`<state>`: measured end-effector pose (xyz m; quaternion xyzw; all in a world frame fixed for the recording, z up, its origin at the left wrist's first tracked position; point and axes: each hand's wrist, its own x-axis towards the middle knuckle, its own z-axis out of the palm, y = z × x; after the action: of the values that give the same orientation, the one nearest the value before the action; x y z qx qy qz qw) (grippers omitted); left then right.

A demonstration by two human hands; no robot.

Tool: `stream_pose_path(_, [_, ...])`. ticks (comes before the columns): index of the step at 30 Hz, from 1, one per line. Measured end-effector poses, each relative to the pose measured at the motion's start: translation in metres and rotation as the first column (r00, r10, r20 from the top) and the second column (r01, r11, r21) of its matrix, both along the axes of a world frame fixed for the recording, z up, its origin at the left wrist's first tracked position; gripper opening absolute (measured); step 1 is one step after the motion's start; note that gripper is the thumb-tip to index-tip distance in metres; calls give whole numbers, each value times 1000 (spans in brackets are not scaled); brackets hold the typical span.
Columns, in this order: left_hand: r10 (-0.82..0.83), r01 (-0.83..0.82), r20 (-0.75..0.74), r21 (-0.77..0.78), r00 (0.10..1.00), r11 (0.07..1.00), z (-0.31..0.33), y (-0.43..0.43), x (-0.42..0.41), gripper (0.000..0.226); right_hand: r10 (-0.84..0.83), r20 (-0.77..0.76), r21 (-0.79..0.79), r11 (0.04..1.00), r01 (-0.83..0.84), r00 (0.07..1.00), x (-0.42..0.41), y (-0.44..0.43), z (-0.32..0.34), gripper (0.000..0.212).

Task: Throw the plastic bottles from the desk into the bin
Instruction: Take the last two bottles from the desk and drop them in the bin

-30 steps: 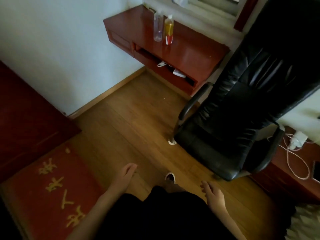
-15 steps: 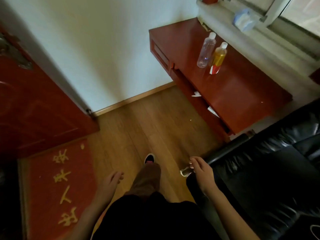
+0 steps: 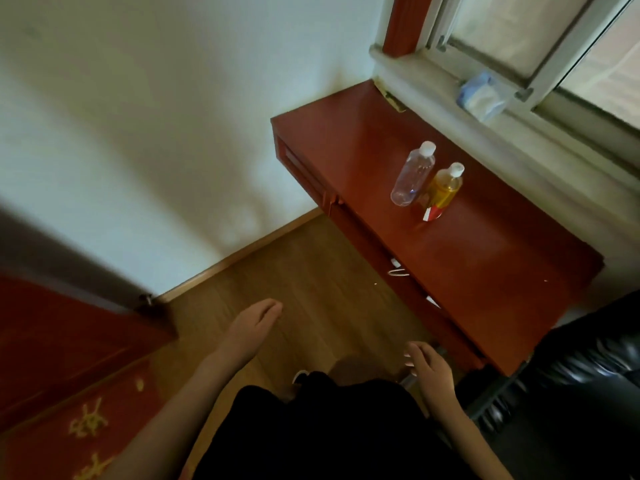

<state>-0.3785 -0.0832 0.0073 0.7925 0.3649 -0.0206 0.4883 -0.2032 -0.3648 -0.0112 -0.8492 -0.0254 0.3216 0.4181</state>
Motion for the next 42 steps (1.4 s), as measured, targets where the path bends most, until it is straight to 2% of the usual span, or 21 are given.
stream_pose_path(8, [-62, 62, 0, -33, 998, 998, -18, 49, 103, 22, -60, 17, -11, 998, 60, 998, 83, 59, -7, 18])
stream_pose_path(14, [-112, 112, -23, -13, 993, 994, -13, 87, 191, 20, -135, 113, 59, 990, 129, 984, 177, 114, 3, 21])
stream_pose_path(20, [-221, 218, 55, 56, 974, 974, 13, 117, 308, 17, -330, 246, 180, 940, 291, 912, 258, 140, 23, 30])
stream_pose_path(23, [-266, 265, 47, 19, 963, 964, 15, 119, 356, 45, -370, 307, 162, 928, 336, 877, 280, 140, 20, 56])
stream_pose_path(26, [-345, 345, 9, -51, 938, 937, 5, 119, 397, 80, -331, 272, 95, 944, 317, 904, 296, 141, 11, 84])
stream_pose_path(28, [-389, 388, 0, -78, 921, 918, -1, 115, 424, 94, -315, 211, 89, 949, 303, 925, 305, 144, 5, 93])
stream_pose_path(31, [-486, 484, 2, -78, 874, 871, -13, 108, 454, 106, -296, 145, 66, 955, 289, 944, 315, 150, -6, 96])
stream_pose_path(33, [-532, 532, 31, -88, 846, 842, -20, 107, 468, 104, -304, 126, 63, 952, 298, 944, 322, 155, -11, 93])
stream_pose_path(38, [-534, 540, 81, -147, 842, 829, -32, 105, 489, 75, -340, 73, 80, 939, 334, 938, 332, 162, -18, 77])
stream_pose_path(42, [-496, 515, 140, -180, 857, 838, -26, 110, 496, 75, -364, 84, 110, 929, 354, 928, 332, 164, -16, 75])
